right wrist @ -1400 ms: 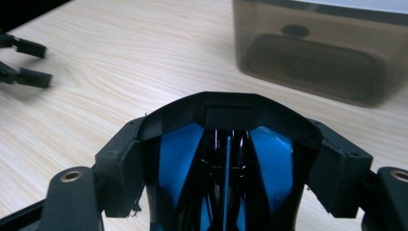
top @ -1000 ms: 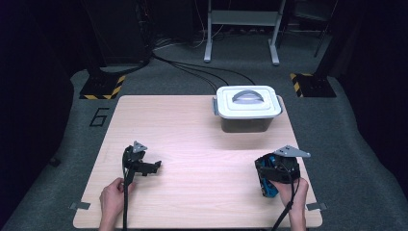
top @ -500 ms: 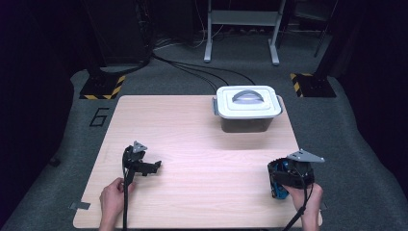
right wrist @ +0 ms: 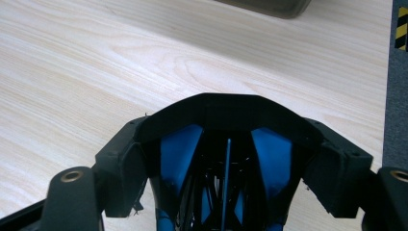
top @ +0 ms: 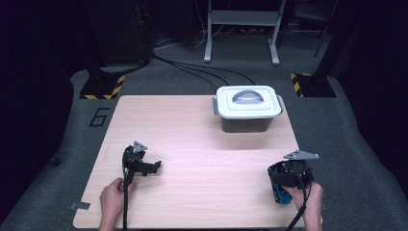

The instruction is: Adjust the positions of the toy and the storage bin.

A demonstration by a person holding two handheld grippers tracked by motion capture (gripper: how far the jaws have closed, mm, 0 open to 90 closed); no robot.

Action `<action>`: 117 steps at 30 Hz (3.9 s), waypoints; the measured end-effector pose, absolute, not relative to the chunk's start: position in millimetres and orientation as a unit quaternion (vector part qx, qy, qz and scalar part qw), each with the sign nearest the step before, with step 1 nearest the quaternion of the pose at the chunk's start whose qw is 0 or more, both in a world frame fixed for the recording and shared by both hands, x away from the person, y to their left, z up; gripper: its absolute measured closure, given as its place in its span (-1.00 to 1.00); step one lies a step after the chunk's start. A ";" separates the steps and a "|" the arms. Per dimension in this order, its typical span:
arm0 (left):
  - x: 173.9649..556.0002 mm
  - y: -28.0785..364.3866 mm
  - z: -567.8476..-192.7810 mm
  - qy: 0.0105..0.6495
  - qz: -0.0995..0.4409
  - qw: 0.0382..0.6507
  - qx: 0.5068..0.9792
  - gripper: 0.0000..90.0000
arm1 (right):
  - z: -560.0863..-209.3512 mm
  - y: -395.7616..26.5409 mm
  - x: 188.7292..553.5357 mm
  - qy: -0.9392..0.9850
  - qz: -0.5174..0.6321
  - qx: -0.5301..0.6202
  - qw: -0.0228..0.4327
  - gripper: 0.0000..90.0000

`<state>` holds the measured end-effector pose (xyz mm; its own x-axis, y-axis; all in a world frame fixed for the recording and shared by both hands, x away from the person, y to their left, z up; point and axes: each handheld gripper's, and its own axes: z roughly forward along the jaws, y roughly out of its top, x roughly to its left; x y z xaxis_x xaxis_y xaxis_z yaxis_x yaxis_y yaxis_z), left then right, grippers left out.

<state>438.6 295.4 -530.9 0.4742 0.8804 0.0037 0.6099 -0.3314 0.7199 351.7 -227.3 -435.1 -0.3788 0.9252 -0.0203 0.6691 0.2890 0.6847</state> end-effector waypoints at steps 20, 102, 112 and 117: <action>438.6 295.5 -530.9 0.471 0.202 0.335 0.791 -1.00 | -484.1 -193.9 400.5 0.807 0.237 0.517 0.158 -0.47; 438.6 295.5 -530.9 0.471 0.202 0.335 0.791 -1.00 | -409.7 -220.9 479.3 0.751 0.334 0.537 0.191 -1.00; 438.6 295.5 -530.8 0.471 0.202 0.335 0.791 -1.00 | -395.3 -225.8 502.6 0.740 0.334 0.547 0.203 -1.00; 438.6 295.5 -530.9 0.471 0.202 0.335 0.791 -1.00 | -392.4 -227.4 511.6 0.733 0.334 0.556 0.207 -1.00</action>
